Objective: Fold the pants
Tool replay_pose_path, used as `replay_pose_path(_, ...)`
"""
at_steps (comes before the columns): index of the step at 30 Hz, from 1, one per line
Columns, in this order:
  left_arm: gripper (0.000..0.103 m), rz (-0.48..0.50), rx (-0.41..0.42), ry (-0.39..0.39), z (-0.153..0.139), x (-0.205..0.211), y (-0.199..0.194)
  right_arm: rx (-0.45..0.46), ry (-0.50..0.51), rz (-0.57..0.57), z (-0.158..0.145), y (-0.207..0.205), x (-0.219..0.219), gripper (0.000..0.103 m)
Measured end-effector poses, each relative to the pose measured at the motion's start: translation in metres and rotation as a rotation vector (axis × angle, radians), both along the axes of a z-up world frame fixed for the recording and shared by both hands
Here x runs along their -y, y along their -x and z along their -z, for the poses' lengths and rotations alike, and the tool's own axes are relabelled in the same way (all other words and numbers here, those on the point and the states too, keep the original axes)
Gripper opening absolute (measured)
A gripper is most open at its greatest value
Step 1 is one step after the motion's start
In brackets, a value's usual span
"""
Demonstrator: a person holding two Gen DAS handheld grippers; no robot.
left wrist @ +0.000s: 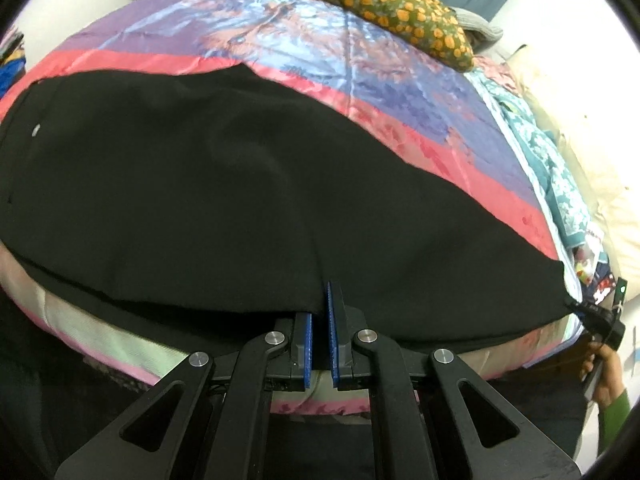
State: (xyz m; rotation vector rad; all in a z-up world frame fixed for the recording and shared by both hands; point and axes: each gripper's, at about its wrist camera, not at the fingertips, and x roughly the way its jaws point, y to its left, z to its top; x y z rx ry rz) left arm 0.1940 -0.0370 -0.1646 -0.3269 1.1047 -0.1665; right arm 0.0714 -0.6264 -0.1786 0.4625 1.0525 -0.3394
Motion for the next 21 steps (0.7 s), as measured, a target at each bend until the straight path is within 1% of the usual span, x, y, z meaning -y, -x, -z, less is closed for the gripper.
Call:
replay_pose_path(2, 0.005, 0.0, -0.012, -0.005, 0.005, 0.001, 0.001, -0.012, 0.0, 0.012, 0.003, -0.002, -0.001, 0.014)
replay_pose_path(4, 0.005, 0.002, -0.023, -0.015, 0.008, 0.001, 0.003, -0.046, 0.005, 0.013, 0.01, -0.003, -0.003, 0.014)
replay_pose_path(8, 0.004, 0.014, -0.033, -0.032, 0.01, 0.003, 0.004, -0.063, 0.043, 0.002, 0.01, -0.006, -0.006, 0.014)
replay_pose_path(13, 0.002, 0.01, -0.038, -0.039, 0.01, 0.003, 0.009, -0.077, 0.071, -0.01, 0.01, -0.008, -0.009, 0.014)
replay_pose_path(21, 0.002, 0.02, -0.065, -0.066, 0.015, 0.005, 0.013, -0.082, 0.072, -0.009, 0.011, -0.009, -0.008, 0.014)
